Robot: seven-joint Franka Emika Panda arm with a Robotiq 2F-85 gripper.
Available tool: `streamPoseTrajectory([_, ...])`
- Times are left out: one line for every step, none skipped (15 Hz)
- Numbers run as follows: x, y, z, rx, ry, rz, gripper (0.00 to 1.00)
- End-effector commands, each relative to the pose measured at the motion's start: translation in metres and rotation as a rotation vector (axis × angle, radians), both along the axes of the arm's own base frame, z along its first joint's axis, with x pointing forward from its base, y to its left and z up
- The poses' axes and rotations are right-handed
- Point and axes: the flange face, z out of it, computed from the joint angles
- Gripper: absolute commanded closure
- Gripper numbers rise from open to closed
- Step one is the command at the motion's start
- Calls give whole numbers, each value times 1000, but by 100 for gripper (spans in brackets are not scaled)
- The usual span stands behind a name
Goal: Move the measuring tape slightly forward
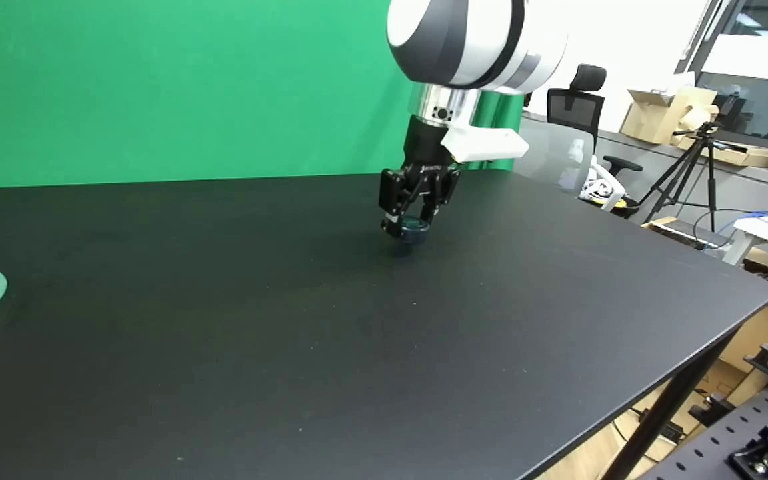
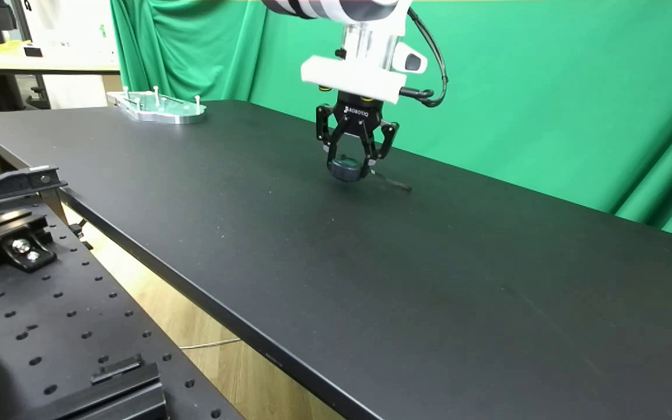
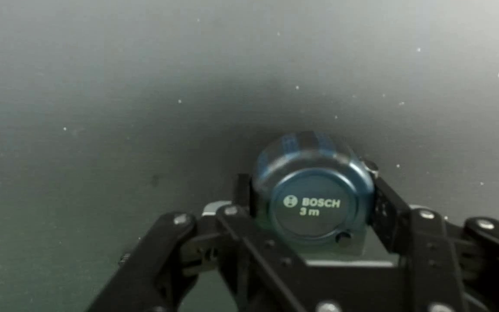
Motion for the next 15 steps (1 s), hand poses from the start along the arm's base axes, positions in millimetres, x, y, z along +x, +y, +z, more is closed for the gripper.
streamPoseTrajectory([11,16,14,-4,-31,-24,58])
streamPoseTrajectory([13,21,14,-13,-37,-20,58])
streamPoseTrajectory([14,25,14,-25,-43,-22,58])
streamPoseTrajectory([15,29,14,-38,-50,-23,58])
streamPoseTrajectory([16,32,13,-53,-54,-28,58])
streamPoseTrajectory([17,36,12,-68,-57,-30,58])
streamPoseTrajectory([17,39,10,-82,-56,-31,58])
streamPoseTrajectory([18,41,9,-96,-54,-31,58])
streamPoseTrajectory([18,44,7,-107,-53,-32,58])
streamPoseTrajectory([18,46,5,-116,-52,-33,58])
streamPoseTrajectory([19,48,4,-121,-51,-34,58])
streamPoseTrajectory([19,50,2,-122,-47,-38,58])
streamPoseTrajectory([19,51,0,-121,-40,-41,58])
streamPoseTrajectory([19,53,-2,-117,-35,-44,58])
streamPoseTrajectory([18,53,-4,-112,-26,-46,58])
